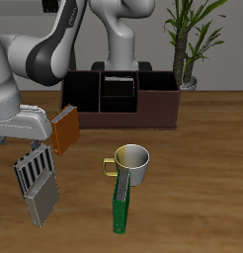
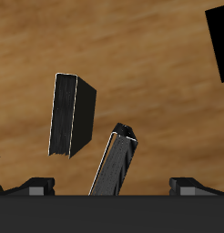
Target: Place the black book into the back desk caddy's back compartment and place the striped book into the back desk caddy's right compartment
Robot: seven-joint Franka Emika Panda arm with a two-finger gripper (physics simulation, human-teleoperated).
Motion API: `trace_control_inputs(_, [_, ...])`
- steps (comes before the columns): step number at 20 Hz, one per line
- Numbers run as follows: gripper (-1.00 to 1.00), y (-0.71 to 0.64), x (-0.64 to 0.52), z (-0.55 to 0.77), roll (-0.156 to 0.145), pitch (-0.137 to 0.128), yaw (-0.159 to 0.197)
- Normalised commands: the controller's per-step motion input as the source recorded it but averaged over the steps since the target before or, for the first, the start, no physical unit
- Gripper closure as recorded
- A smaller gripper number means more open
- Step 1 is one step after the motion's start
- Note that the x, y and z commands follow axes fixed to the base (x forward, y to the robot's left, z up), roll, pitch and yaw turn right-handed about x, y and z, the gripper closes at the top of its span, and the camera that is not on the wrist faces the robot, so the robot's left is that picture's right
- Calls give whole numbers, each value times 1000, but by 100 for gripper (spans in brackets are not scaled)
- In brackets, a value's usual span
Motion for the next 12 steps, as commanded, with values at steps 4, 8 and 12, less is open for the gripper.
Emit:
trace_control_inputs(4, [-100,20,-43,-209,-5,-13,-22])
trace_control_inputs(8, [-100,47,-119,-211,-15,-32,14])
trace_control_inputs(12, [-100,66,-51,-193,-22,-18,12])
